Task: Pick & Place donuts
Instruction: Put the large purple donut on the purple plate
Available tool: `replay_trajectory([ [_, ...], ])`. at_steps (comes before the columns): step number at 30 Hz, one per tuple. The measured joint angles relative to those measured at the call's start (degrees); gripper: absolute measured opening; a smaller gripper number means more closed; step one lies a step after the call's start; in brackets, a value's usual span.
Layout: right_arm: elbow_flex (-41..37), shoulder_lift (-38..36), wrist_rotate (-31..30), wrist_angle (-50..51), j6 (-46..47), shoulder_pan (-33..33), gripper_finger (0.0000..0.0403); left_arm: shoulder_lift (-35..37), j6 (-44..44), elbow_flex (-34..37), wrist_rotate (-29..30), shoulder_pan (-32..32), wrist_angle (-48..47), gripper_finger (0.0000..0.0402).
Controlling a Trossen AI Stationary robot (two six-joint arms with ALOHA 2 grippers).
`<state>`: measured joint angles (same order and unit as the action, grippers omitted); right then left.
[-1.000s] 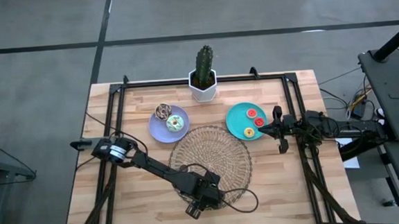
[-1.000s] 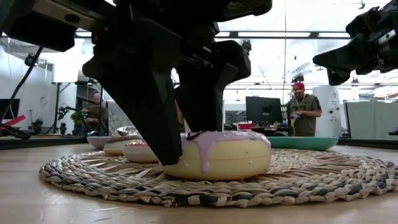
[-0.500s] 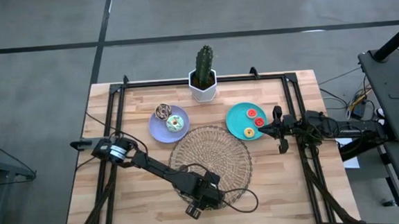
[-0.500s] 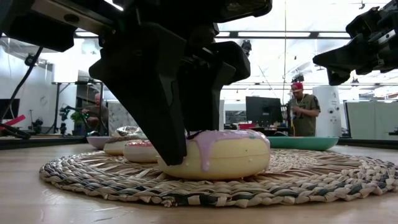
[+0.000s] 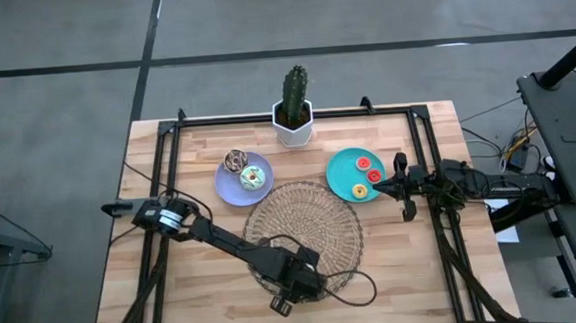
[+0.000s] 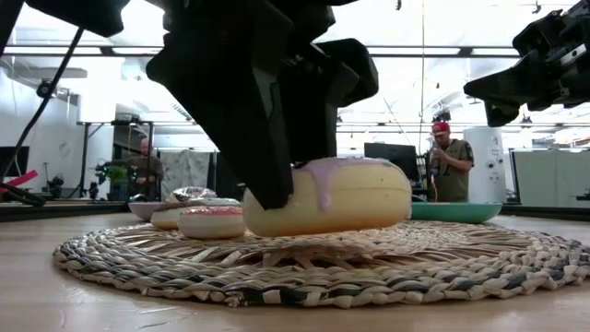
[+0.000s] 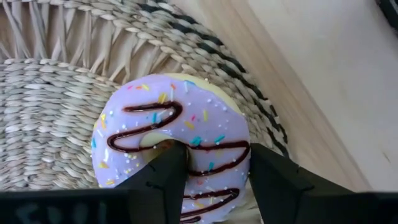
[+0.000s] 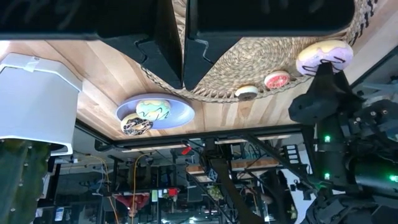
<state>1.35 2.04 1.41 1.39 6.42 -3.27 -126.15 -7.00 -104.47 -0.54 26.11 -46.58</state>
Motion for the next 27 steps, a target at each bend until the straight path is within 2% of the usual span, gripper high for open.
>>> replay_trajectory([
  [10, 0.01, 0.00, -0.01, 0.00, 0.00, 0.01, 0.0008, 1.04, -0.47, -0.72, 1.38, -0.35, -3.32, 0.0138],
  [22, 0.01, 0.04, -0.02, 0.00, 0.00, 0.00, 0.0008, 2.42, -2.42, -8.83, 5.82, -2.01, -11.31, 0.0138],
  [27, -0.01, 0.04, -0.02, 0.00, 0.00, 0.02, 0.0008, 2.98, -3.38, -9.91, 8.11, -2.88, -13.92, 0.0138],
])
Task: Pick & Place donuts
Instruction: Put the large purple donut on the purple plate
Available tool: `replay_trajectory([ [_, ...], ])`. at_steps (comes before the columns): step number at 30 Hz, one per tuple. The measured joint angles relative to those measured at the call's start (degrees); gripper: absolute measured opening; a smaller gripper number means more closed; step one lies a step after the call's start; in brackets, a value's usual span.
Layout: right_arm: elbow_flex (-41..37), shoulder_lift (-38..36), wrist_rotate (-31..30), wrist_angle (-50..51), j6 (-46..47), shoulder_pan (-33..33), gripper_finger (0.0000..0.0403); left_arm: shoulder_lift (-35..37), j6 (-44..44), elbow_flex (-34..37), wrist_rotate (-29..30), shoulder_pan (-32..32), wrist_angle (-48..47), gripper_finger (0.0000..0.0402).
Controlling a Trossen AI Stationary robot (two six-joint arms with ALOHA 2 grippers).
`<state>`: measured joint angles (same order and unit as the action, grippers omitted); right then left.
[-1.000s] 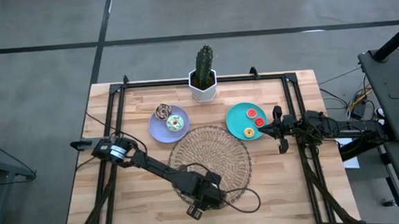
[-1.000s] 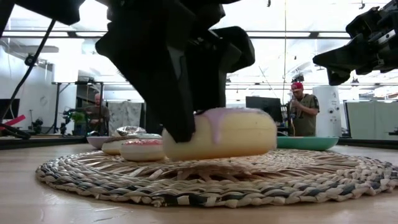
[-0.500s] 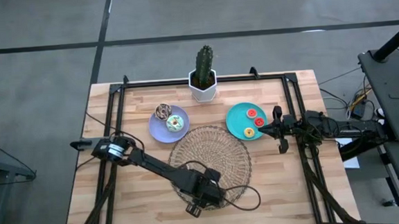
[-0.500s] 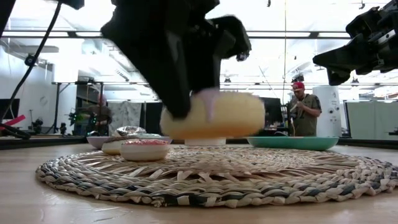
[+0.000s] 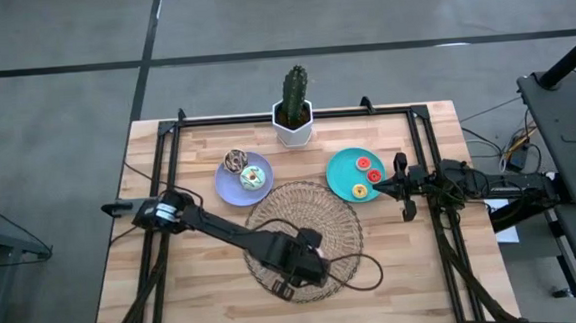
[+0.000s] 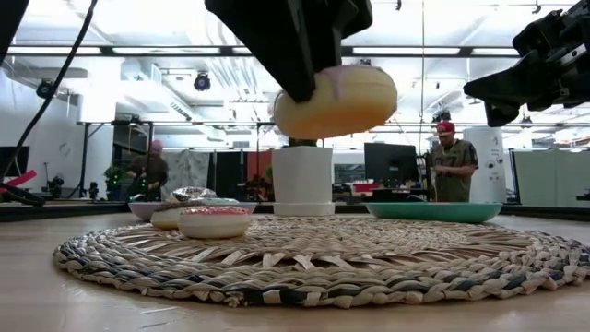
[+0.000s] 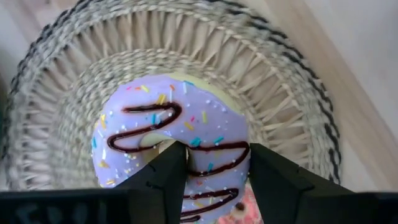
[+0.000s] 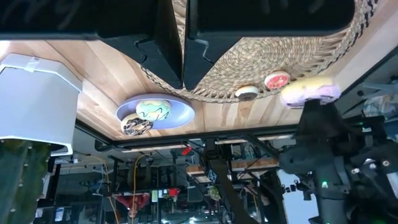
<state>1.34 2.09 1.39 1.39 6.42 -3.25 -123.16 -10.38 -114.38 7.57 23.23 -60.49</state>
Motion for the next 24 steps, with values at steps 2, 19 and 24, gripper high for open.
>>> replay_trajectory([
  [2, 0.02, 0.00, 0.01, 0.00, 0.00, 0.00, 0.0008, 0.73, -0.02, 0.25, 0.06, -0.48, -0.35, 0.0138],
  [19, 0.00, -0.04, 0.02, 0.00, 0.00, -0.02, 0.0008, 2.70, 0.01, 1.19, 0.02, -5.51, -3.51, 0.0138],
  [24, 0.00, -0.04, 0.02, -0.01, -0.01, -0.02, 0.0008, 4.13, 0.35, 2.99, 0.06, -7.22, -3.81, 0.0138],
])
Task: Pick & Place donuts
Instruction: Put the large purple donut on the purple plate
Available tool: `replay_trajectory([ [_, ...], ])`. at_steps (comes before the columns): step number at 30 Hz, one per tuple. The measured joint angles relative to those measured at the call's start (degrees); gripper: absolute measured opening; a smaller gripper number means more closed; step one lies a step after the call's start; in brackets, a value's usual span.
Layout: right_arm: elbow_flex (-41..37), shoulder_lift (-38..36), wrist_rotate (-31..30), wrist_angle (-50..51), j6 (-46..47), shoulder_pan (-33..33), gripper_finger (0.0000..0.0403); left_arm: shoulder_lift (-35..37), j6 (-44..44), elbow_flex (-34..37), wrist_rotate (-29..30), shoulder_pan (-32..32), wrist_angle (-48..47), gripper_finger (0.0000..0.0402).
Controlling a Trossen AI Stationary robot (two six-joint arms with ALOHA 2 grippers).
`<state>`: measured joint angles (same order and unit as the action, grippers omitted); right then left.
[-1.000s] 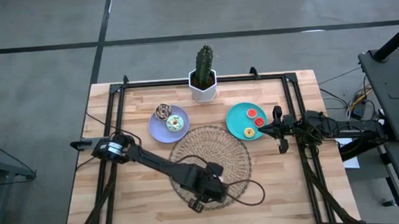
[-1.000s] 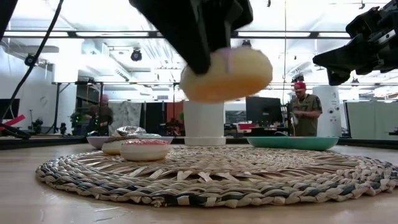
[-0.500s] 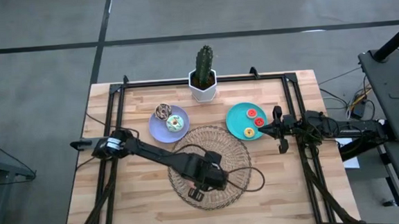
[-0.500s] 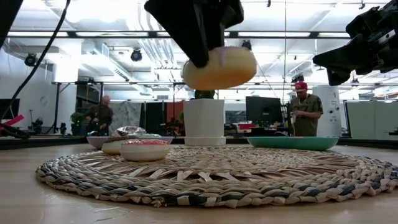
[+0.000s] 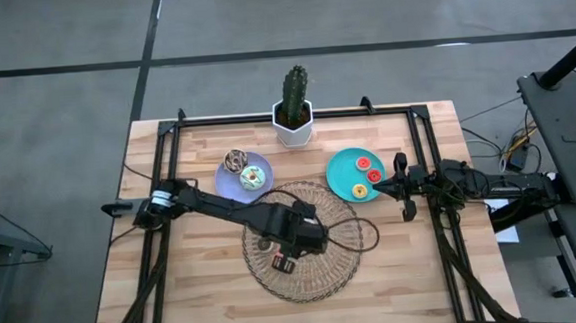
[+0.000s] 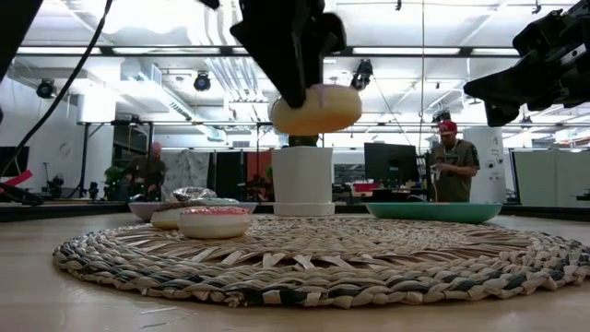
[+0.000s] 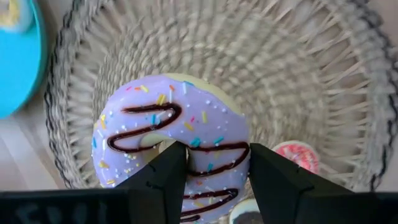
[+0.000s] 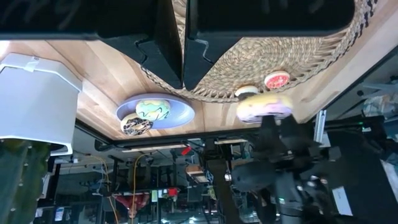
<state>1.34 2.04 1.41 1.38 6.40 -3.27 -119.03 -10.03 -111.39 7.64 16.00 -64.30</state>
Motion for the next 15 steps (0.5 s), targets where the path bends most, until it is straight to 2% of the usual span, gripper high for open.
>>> replay_trajectory([
  [15, 0.01, 0.01, -0.04, -0.01, 0.01, 0.00, 0.0008, 8.69, 6.88, 12.98, -0.04, -5.71, 0.27, 0.0138],
])
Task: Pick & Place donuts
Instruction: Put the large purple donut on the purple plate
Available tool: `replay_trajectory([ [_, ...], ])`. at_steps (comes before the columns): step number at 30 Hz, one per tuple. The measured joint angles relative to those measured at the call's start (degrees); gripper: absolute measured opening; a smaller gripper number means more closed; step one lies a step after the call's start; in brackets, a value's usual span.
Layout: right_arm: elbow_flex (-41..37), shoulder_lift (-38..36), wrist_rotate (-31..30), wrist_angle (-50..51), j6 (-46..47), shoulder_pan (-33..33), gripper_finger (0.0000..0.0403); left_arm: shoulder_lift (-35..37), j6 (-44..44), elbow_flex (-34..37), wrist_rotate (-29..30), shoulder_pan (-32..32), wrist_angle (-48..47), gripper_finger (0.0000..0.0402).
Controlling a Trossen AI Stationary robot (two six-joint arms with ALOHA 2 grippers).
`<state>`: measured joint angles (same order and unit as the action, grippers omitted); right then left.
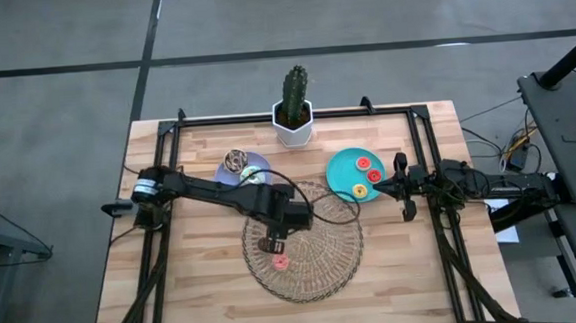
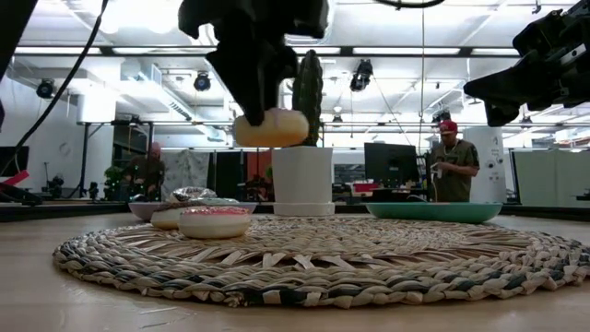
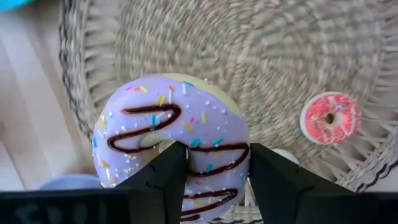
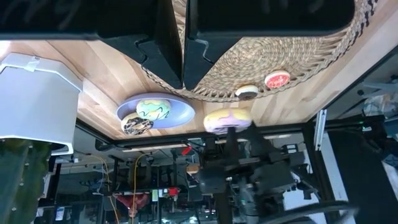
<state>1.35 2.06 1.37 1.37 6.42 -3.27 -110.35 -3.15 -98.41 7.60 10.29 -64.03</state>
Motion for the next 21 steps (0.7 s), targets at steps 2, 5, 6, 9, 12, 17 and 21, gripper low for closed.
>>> replay_trajectory([
  [2, 0.01, -0.04, 0.04, 0.00, 0.00, 0.02, 0.0008, 1.18, 1.69, 1.71, -0.02, -0.68, 0.16, 0.0138],
  [5, -0.01, -0.01, 0.06, 0.00, -0.02, 0.02, 0.0009, 2.55, 3.86, 3.92, -0.02, -1.86, 0.25, 0.0138],
  [6, -0.01, 0.01, 0.05, 0.02, 0.00, 0.02, 0.0009, 3.08, 4.44, 4.78, -0.04, -2.20, 0.24, 0.0138],
  [9, 0.00, -0.01, 0.07, 0.02, 0.00, 0.02, 0.0008, 4.22, 5.02, 6.79, -0.13, -3.44, 0.06, 0.0138],
  [12, 0.01, 0.03, 0.04, 0.00, 0.00, 0.01, 0.0009, 5.68, 4.87, 9.14, -0.20, -4.78, -0.02, 0.0138],
  [17, 0.00, 0.07, 0.02, 0.00, 0.00, 0.00, 0.0008, 8.66, 4.27, 14.08, -0.20, -7.23, 0.10, 0.0138],
  [21, 0.01, 0.27, 0.02, -0.03, -0.01, 0.01, 0.0008, 11.63, 3.87, 18.78, -0.20, -9.07, 0.22, 0.0138],
])
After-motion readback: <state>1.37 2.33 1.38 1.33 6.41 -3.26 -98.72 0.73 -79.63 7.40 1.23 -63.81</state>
